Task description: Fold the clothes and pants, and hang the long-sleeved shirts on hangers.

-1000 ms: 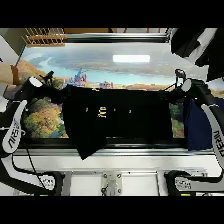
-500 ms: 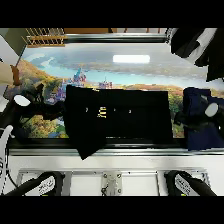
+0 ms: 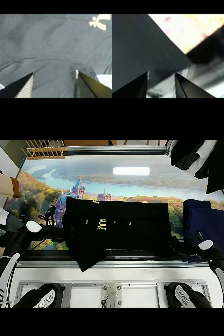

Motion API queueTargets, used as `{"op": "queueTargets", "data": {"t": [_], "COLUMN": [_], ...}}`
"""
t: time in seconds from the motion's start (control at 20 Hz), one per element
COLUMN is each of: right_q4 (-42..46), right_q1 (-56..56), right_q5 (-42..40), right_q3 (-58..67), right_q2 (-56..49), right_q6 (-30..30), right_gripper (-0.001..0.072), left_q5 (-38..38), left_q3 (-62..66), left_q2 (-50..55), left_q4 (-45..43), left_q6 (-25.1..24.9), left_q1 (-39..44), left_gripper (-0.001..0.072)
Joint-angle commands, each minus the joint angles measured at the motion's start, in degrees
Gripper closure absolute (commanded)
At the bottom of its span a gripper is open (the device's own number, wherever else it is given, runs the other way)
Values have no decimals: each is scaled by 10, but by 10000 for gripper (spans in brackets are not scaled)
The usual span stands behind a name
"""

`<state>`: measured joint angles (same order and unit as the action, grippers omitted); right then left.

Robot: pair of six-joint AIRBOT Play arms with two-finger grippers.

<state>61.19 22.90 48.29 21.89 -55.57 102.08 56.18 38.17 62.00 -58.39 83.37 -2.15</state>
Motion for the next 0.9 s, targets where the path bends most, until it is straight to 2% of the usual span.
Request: {"op": "queueTargets", "data": {"t": [0.0, 0.3, 0.35, 0.4, 0.45, 0.65, 0.85], "right_q4": [-19, -17, -17, -17, -17, -17, -17], "right_q1": [-28, -29, -29, -29, -29, -29, -29], "right_q5": [-73, -74, -74, -73, -73, -61, -61], "right_q3": [-10, -10, -10, -10, -10, -8, -8], "right_q2": [-6, -14, -14, -13, -13, -13, -13], "right_q6": [2, -1, -3, -12, -15, -18, -18], "right_gripper": [366, 371, 493, 692, 699, 698, 699], "left_q5": [-8, -8, -7, -2, 6, 61, 41], "left_q3": [-5, -4, -4, -3, -3, -28, -111], "left_q2": [-3, -3, -3, -4, -4, -4, -3], "left_q4": [0, 0, 0, -1, -3, -68, -59], "left_q6": [0, 0, 0, 0, 2, 65, 67], "left_q1": [10, 10, 8, 0, -13, -84, -91], "left_gripper": [151, 151, 151, 151, 151, 151, 151]}}
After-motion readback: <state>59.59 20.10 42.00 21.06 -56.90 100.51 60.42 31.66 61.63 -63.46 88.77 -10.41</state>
